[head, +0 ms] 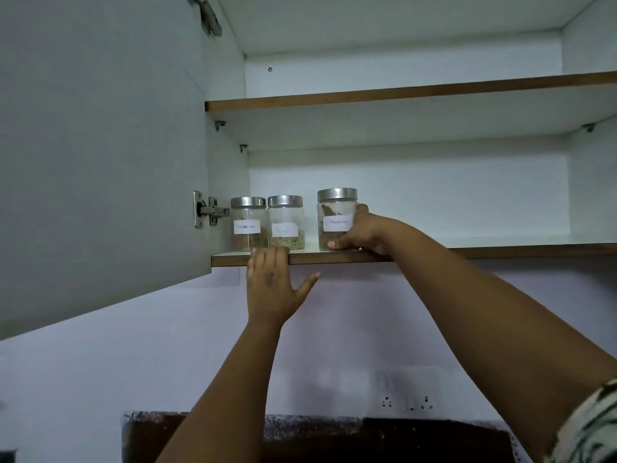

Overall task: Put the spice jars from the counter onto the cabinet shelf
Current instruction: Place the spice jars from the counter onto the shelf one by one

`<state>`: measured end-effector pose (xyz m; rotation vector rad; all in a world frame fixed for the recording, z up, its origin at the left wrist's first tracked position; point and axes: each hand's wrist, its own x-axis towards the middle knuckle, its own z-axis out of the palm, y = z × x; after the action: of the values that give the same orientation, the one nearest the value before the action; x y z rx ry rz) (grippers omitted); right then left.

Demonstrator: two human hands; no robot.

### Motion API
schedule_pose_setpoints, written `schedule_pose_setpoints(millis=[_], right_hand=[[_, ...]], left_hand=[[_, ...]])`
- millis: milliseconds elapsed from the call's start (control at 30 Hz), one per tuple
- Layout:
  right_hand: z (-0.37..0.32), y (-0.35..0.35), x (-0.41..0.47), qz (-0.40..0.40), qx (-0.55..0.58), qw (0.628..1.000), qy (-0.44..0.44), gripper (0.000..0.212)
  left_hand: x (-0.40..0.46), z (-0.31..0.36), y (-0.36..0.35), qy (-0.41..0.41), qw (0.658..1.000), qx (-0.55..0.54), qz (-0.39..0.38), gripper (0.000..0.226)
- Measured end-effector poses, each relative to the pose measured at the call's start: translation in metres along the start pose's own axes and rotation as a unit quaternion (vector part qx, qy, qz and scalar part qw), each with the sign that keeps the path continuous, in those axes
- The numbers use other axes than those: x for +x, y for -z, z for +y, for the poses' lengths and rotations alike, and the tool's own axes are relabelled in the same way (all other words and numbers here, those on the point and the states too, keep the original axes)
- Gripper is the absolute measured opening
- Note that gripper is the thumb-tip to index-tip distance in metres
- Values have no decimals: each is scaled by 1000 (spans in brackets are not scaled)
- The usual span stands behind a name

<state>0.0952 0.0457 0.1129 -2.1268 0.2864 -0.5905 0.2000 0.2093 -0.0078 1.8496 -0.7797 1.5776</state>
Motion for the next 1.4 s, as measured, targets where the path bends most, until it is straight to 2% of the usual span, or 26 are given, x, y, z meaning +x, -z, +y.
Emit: schedule_pose_setpoints(millis=[133,233,400,667,1000,1167,1267,1333,1400], right_hand=[[0,-11,26,16,-27,999,-23,106],[-2,-16,38,8,-57,998,-33,108],[-1,-23,53,20,-107,994,-25,105],[1,-25,57,23,-150,988,-2,102],[-6,-28,46,30,-179,983,-34,110],[-10,-31,29,40,-195,979,-40,122],[-6,-35,6,71,-239,968,-31,114],[2,-37,-15,104,-316,943,-23,93],[18,-41,-35,164,-400,901,25,71]], left_hand=[[-1,-11,-10,-31,999,8,28,41],[-2,-15,-17,-41,998,15,33,33],[-1,-13,-29,-29,996,39,70,33],[0,-18,-36,-48,993,65,81,35],[-1,-21,-34,-63,994,51,74,39],[-1,-21,-30,-65,995,42,66,39],[-4,-17,-24,-50,998,20,39,41],[-7,-12,-15,-37,999,-5,18,43],[-9,-6,-6,-23,999,-32,-10,47]])
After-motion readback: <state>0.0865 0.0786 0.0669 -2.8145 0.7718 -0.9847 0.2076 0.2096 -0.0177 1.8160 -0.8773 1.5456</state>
